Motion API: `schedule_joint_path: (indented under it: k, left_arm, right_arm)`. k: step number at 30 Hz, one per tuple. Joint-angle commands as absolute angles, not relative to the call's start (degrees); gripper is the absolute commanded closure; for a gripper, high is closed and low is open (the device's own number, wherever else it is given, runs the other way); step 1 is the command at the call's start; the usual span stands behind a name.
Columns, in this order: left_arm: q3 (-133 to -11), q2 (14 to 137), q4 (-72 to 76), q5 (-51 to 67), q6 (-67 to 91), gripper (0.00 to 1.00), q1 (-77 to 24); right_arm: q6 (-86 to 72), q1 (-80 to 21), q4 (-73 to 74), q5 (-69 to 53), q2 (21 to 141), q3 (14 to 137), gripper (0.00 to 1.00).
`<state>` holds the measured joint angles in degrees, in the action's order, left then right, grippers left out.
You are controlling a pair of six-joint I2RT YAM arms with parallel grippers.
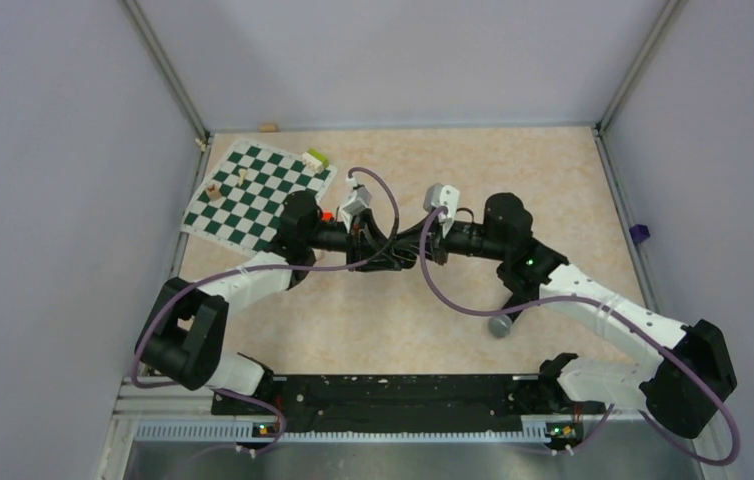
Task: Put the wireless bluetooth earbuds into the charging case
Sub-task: Place the earbud in the charging case.
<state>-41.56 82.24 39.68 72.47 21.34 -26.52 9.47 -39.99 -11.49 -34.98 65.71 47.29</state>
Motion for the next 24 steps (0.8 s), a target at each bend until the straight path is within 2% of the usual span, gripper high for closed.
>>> schedule_joint_path:
  k: [1,24]
  left_arm:
    - [-41.36,80.84,46.50,74.17,24.03,1.00,-26.23]
    - [-40.06,80.37,53.48,73.58,28.98,1.00,-25.05]
  right_arm:
    - [11.16,-40.52,-13.72,-32.87,65.39,47.22,1.00]
    - [13.15,-42.98,-14.02,-29.63,66.82,46.35,1.00]
